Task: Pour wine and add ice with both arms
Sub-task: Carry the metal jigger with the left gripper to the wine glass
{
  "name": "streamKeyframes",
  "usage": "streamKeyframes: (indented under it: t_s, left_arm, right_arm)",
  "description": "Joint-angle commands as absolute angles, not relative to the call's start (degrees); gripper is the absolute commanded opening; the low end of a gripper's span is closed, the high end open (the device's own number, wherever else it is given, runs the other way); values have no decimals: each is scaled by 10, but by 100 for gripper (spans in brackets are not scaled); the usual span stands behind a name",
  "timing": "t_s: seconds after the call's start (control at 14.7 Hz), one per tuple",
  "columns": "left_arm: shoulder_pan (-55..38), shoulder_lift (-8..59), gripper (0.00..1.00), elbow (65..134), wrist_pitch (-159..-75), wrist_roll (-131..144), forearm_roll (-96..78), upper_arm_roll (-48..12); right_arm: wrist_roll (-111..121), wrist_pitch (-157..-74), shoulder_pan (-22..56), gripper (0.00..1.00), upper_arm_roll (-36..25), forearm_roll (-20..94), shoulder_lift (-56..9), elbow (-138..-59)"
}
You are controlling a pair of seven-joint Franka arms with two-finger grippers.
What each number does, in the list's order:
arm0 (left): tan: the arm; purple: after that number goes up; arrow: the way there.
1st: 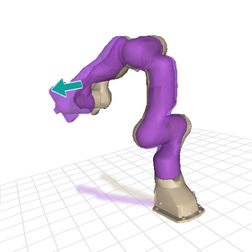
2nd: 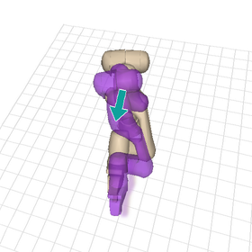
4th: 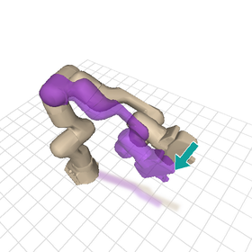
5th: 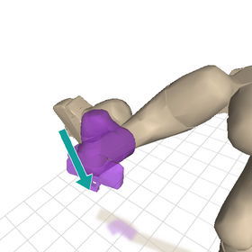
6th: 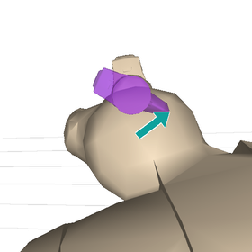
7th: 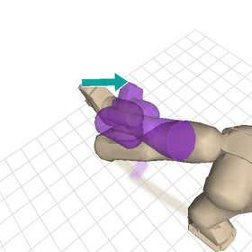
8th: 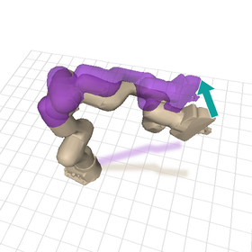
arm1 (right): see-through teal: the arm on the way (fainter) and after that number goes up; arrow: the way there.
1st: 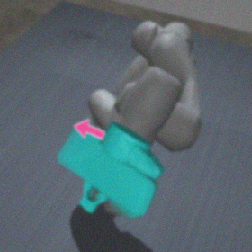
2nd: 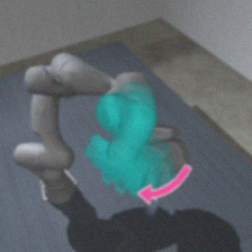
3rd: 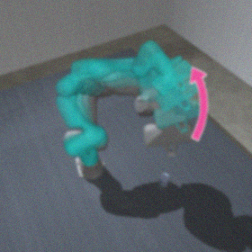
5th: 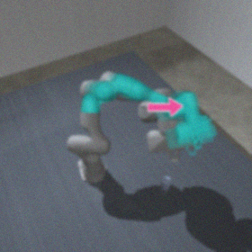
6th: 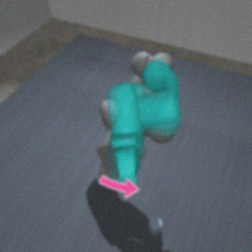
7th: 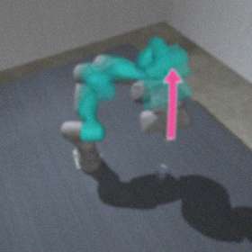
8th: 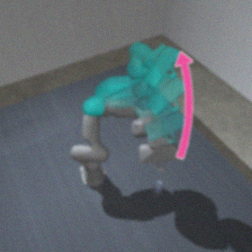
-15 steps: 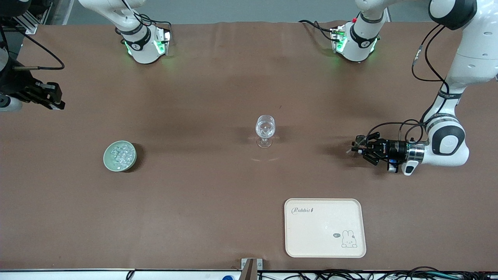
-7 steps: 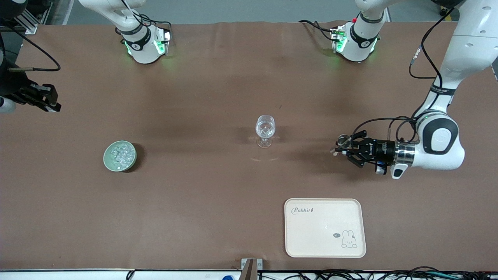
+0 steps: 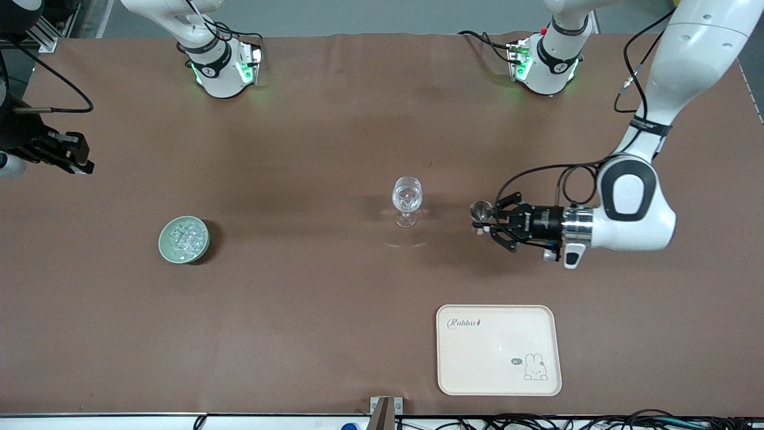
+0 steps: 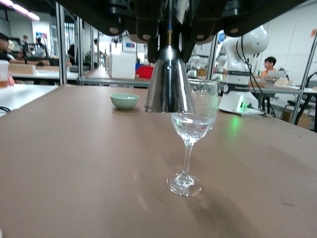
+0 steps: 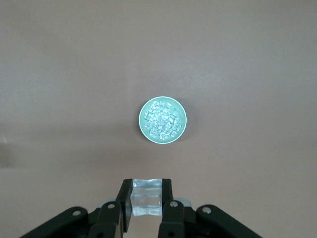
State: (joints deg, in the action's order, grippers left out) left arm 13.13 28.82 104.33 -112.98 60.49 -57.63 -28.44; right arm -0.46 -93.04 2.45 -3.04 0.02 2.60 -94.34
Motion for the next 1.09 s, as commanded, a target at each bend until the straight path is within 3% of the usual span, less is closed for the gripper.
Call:
streamKeyframes:
  t_s: [0.0,1.02]
  left_arm:
    - [102,237,2,1079,-1165,636,-584,-282]
    - [10,205,1,1079,-1221,839,-411,-282]
  right_arm:
    - [4,-937,18,2,-27,7,33,-954]
    - [4,-937,18,2,-28,7,32,-954]
